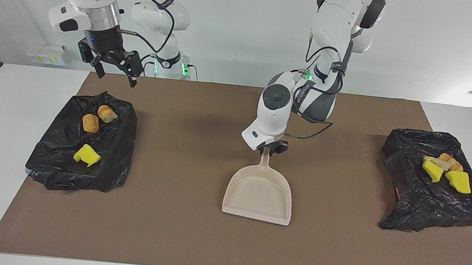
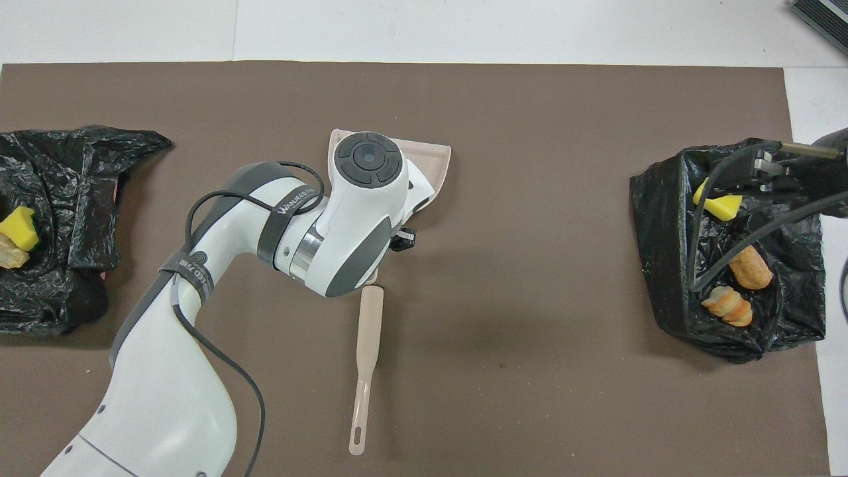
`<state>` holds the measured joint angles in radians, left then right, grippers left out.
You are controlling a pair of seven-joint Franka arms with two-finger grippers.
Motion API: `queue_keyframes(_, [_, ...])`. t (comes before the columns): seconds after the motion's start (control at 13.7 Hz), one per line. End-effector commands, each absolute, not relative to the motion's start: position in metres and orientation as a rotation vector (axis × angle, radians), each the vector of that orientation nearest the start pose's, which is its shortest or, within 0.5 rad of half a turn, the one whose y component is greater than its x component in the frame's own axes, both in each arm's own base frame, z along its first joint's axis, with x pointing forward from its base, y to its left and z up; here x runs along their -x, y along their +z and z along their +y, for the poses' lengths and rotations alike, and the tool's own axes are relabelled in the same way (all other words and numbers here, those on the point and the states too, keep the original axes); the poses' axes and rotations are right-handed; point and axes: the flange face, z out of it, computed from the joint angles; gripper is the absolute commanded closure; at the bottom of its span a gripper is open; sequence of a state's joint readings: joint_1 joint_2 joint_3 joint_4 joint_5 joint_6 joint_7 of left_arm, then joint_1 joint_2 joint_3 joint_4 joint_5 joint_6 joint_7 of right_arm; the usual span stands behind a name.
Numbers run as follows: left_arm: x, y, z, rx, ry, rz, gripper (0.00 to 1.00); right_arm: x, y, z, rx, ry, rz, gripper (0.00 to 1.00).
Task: Sweep and dump trash in bin
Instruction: 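Set the dustpan down beside the brush and open the left gripper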
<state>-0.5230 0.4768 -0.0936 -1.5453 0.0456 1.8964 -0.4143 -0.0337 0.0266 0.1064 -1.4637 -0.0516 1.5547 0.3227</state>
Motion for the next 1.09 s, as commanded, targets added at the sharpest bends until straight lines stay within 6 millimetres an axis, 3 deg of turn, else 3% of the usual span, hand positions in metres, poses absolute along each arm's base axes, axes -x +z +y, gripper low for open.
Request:
queue_keyframes(0.0, [-0.563, 0.383, -0.374, 3.068, 0.124, 0.284, 0.68, -0.558, 0.662, 0.032, 3.129, -0.089, 0.401, 0.00])
queue_keyframes(0.22, [-0.565, 0.394, -0.365, 3.068, 0.117, 0.261, 0.36, -0.558, 0.661, 0.030, 3.131, -0.081, 0.401, 0.00])
queue_keyframes(0.36, [-0.569, 0.403, -0.353, 3.066, 0.111, 0.231, 0.30, -0.554, 0.661, 0.029, 3.135, -0.066, 0.410, 0.00])
queue_keyframes(0.44, [-0.570, 0.407, -0.349, 3.068, 0.104, 0.224, 0.09, -0.554, 0.661, 0.028, 3.134, -0.070, 0.412, 0.00])
queue_keyframes(0.51, [-0.574, 0.414, -0.340, 3.074, 0.091, 0.220, 0.00, -0.555, 0.661, 0.028, 3.133, -0.080, 0.409, 0.00])
queue_keyframes(0.66, [-0.586, 0.424, -0.311, 3.084, 0.081, 0.158, 0.00, -0.555, 0.661, 0.029, 3.131, -0.084, 0.401, 0.00])
queue_keyframes(0.8, [-0.592, 0.431, -0.295, 3.085, 0.080, 0.099, 0.00, -0.555, 0.662, 0.030, 3.131, -0.083, 0.396, 0.00])
queue_keyframes(0.95, [-0.595, 0.451, -0.278, 3.094, 0.047, 0.058, 0.00, -0.555, 0.661, 0.030, 3.128, -0.078, 0.396, 0.00])
queue_keyframes(1.02, [-0.599, 0.463, -0.258, 3.097, 0.039, 0.022, 0.00, -0.552, 0.660, 0.029, 3.132, -0.054, 0.399, 0.00])
